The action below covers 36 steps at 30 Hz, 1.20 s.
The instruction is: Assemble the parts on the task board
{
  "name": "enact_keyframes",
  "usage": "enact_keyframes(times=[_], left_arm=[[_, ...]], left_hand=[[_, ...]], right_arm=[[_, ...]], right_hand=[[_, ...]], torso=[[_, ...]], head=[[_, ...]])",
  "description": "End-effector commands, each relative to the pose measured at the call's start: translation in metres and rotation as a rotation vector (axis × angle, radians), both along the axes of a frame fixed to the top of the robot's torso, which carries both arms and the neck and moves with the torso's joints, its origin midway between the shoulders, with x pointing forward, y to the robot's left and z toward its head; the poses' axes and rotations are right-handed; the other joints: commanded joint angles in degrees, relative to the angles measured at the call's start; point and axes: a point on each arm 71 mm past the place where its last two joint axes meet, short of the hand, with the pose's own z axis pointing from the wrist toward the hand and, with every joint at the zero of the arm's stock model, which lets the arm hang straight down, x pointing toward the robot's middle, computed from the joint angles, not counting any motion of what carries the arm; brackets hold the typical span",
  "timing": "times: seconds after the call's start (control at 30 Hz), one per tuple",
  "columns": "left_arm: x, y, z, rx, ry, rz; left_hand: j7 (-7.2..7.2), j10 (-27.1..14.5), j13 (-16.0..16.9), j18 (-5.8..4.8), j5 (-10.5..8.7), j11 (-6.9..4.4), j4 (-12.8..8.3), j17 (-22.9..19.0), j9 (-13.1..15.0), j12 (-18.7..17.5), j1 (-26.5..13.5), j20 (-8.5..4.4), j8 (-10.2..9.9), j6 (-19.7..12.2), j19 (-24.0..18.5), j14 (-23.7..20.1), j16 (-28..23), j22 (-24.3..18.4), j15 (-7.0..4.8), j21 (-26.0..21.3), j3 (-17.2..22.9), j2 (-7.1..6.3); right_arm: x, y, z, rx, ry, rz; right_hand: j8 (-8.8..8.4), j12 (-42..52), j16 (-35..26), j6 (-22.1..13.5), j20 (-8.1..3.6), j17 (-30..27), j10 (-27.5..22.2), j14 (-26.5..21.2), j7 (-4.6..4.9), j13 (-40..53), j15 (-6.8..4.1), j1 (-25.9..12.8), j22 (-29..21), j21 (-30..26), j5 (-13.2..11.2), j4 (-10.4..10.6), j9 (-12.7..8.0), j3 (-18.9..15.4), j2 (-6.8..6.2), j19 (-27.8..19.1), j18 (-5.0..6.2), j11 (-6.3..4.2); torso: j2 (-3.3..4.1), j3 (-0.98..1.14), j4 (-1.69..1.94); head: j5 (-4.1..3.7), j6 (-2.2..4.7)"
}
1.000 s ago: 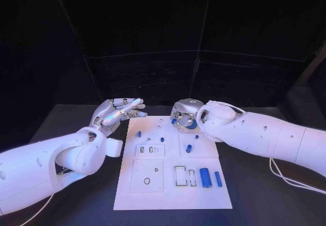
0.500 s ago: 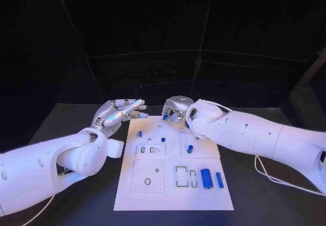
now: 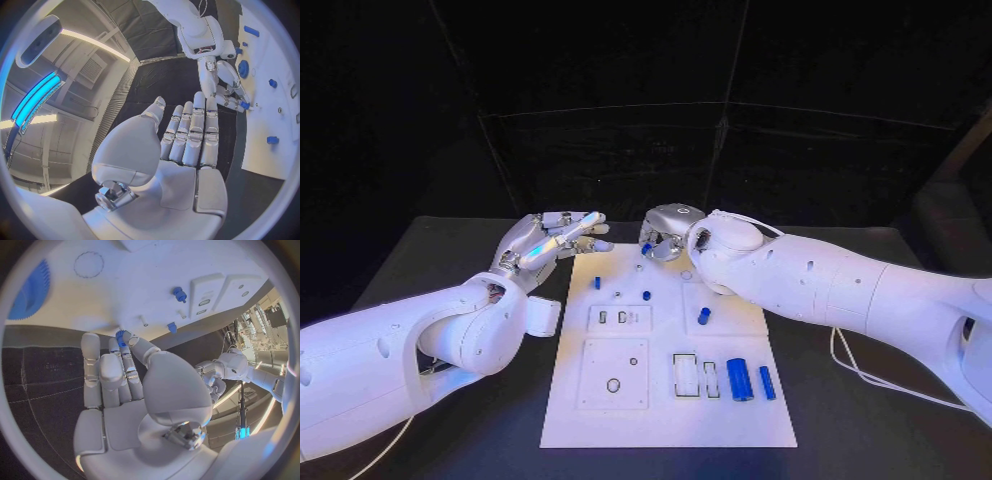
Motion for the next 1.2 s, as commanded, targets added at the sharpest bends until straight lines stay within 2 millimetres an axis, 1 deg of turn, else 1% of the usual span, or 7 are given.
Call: enact_keyframes(times=[0.03,0.4,0.6,0.7,0.87,1.1,1.2], left_arm=[[0.000,-0.002,0.001,-0.007,-0.005,-0.015],[0.000,-0.002,0.001,-0.007,-0.002,-0.019],[0.000,-0.003,0.001,-0.007,-0.001,-0.020],[0.001,-0.002,0.001,-0.007,-0.001,-0.020],[0.001,-0.002,0.001,-0.006,0.001,-0.021],[0.000,0.001,0.001,-0.004,0.003,-0.017],[0.000,0.003,0.001,-0.005,0.006,-0.013]], left_hand=[[-0.02,0.16,-0.07,0.83,0.27,0.38,-0.08,0.07,-0.09,-0.24,-0.09,0.16,-0.39,0.29,0.15,0.15,-0.25,-0.09,0.25,-0.30,0.27,0.09],[-0.02,0.16,-0.07,0.83,0.27,0.38,-0.08,0.07,-0.09,-0.24,-0.09,0.16,-0.39,0.29,0.15,0.15,-0.25,-0.09,0.25,-0.30,0.27,0.09],[-0.02,0.16,-0.07,0.83,0.27,0.38,-0.08,0.07,-0.09,-0.24,-0.09,0.16,-0.39,0.29,0.15,0.15,-0.25,-0.09,0.25,-0.30,0.27,0.09],[-0.02,0.16,-0.07,0.83,0.27,0.38,-0.08,0.07,-0.09,-0.24,-0.09,0.16,-0.39,0.29,0.15,0.15,-0.25,-0.09,0.25,-0.30,0.27,0.09],[-0.02,0.16,-0.07,0.83,0.27,0.38,-0.08,0.07,-0.09,-0.24,-0.09,0.16,-0.39,0.29,0.15,0.15,-0.25,-0.09,0.25,-0.30,0.27,0.09],[-0.01,0.23,-0.07,0.83,0.25,0.38,-0.24,0.16,-0.09,-0.35,-0.05,0.16,-0.47,0.35,0.22,0.19,-0.39,-0.18,0.25,-0.40,0.45,0.13],[-0.01,0.23,-0.07,0.83,0.25,0.38,-0.24,0.16,-0.09,-0.35,-0.05,0.16,-0.47,0.35,0.22,0.19,-0.39,-0.18,0.25,-0.40,0.45,0.13]], right_arm=[[0.001,0.002,0.000,-0.013,0.018,0.001],[0.004,0.004,0.001,-0.008,0.003,-0.018],[0.005,0.004,0.001,-0.006,-0.001,-0.024],[0.005,0.004,0.002,-0.001,-0.009,-0.027],[0.004,0.000,0.004,0.014,-0.027,-0.032],[-0.007,-0.027,0.011,0.070,-0.046,-0.044],[-0.012,-0.049,0.020,0.134,-0.029,-0.077]], right_hand=[[-0.25,-0.37,0.31,0.14,0.29,0.08,0.09,0.94,0.02,0.03,-0.02,-0.16,0.12,0.44,-0.52,0.03,0.10,0.30,-0.21,0.19,-0.62,0.29],[-0.67,-1.05,0.12,-0.76,0.50,-0.53,-1.01,0.63,0.29,-0.08,0.24,-0.91,-0.06,0.55,-0.74,0.64,-0.02,0.86,-0.72,-0.35,-0.58,0.63],[-0.94,-2.65,-0.67,-3.28,1.11,-2.11,-4.54,0.06,0.91,-0.22,1.02,-2.15,-1.39,0.00,-0.79,1.34,-0.14,1.03,-2.41,-1.57,-0.37,1.54],[-0.96,-3.52,-3.50,-6.70,1.73,-6.22,-8.47,-1.25,1.49,-0.16,1.66,-2.33,-5.04,-2.14,-0.87,1.61,-0.18,0.61,-3.76,-4.07,0.29,2.36],[-0.87,-2.72,-6.35,-10.72,2.16,-10.22,-12.89,-2.19,1.53,0.10,1.89,-1.48,-5.84,-3.13,-0.95,2.15,-0.09,-1.33,-5.01,-4.72,0.38,2.60],[-0.14,0.99,-4.72,-9.51,1.86,-8.40,-10.63,-1.18,1.27,0.63,1.54,-1.19,-6.15,-3.02,0.14,3.45,0.28,-2.71,-4.87,-4.05,0.40,2.15],[0.45,3.60,-2.52,-7.84,1.72,-5.55,-6.69,-0.30,1.42,1.18,1.28,-1.78,-5.00,-2.10,0.91,4.35,0.47,-2.77,-4.72,-3.07,0.23,1.73]], torso=[[0.03,0.01,0.06],[0.10,-0.05,0.07],[0.13,-0.05,0.04],[0.13,-0.04,-0.04],[0.15,0.00,-0.13],[0.13,0.09,-0.36],[0.03,0.08,-0.45]], head=[[0.02,-0.11],[0.07,-0.01],[0.16,-0.03],[0.19,-0.03],[0.25,0.07],[0.25,0.40],[0.04,0.61]])
